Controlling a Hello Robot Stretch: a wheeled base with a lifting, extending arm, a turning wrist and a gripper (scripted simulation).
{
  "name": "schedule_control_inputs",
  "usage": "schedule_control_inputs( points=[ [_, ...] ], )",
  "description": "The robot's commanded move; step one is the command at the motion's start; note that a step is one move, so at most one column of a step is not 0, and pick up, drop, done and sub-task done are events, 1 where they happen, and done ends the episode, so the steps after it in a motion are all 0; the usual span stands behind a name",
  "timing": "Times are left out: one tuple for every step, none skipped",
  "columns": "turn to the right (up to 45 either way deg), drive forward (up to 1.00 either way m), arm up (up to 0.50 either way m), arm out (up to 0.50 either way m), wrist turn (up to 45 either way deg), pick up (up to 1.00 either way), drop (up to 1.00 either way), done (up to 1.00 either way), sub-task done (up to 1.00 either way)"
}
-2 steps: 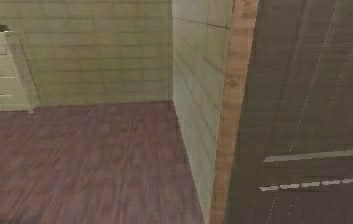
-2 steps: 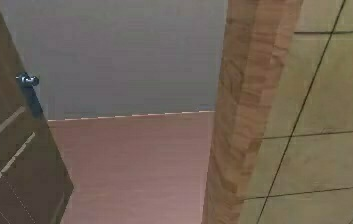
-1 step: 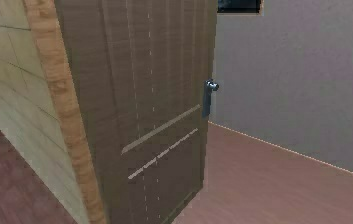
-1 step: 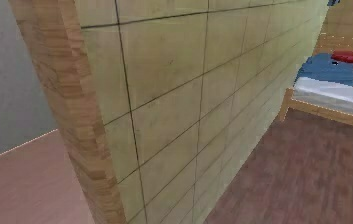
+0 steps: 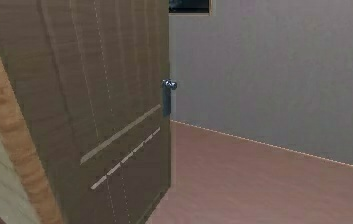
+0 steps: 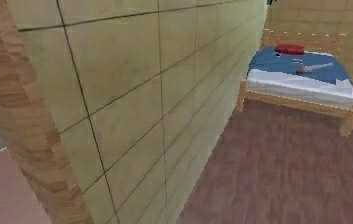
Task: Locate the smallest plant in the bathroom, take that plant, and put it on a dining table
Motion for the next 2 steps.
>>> schedule_control_inputs(
  points=[
    [0.0,0.45,0.0,0.0,0.0,0.0,0.0,0.0,0.0],
    [30.0,0.0,0.0,0.0,0.0,0.0,0.0,0.0,0.0]
  ],
)
